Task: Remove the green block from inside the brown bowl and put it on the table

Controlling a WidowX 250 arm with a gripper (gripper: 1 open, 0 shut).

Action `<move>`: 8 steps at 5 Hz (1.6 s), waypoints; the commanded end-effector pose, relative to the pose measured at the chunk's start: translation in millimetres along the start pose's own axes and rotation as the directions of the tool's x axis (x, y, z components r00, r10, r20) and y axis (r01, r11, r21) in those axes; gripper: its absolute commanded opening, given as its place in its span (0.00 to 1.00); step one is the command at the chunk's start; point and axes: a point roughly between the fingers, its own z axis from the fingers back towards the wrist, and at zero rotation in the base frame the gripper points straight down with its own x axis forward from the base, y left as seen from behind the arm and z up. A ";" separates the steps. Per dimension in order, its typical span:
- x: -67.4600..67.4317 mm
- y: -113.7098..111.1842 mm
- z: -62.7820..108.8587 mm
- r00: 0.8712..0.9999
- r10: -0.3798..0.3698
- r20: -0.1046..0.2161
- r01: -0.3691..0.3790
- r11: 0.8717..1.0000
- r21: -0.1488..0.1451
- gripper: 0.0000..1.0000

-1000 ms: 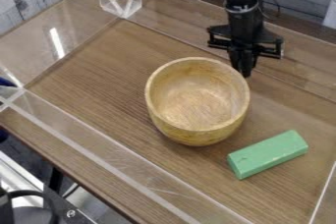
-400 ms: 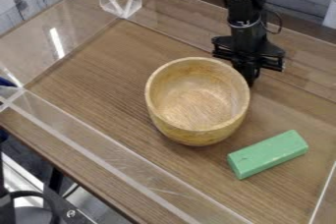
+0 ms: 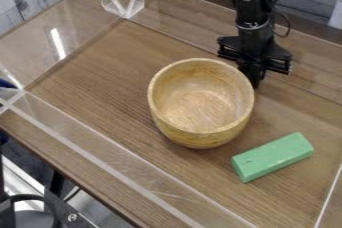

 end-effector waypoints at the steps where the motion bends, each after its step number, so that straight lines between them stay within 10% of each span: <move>1: 1.7 -8.0 4.7 1.000 -0.011 0.024 0.010 0.999 0.032 0.00; 4: -1.7 -16.3 -0.2 0.999 0.028 0.041 -0.031 0.996 0.086 0.00; 6: -2.3 -20.9 -1.9 0.996 0.089 -0.010 -0.089 0.995 0.044 0.00; 8: -6.2 -16.9 3.0 0.996 0.087 -0.036 -0.085 0.994 0.062 0.00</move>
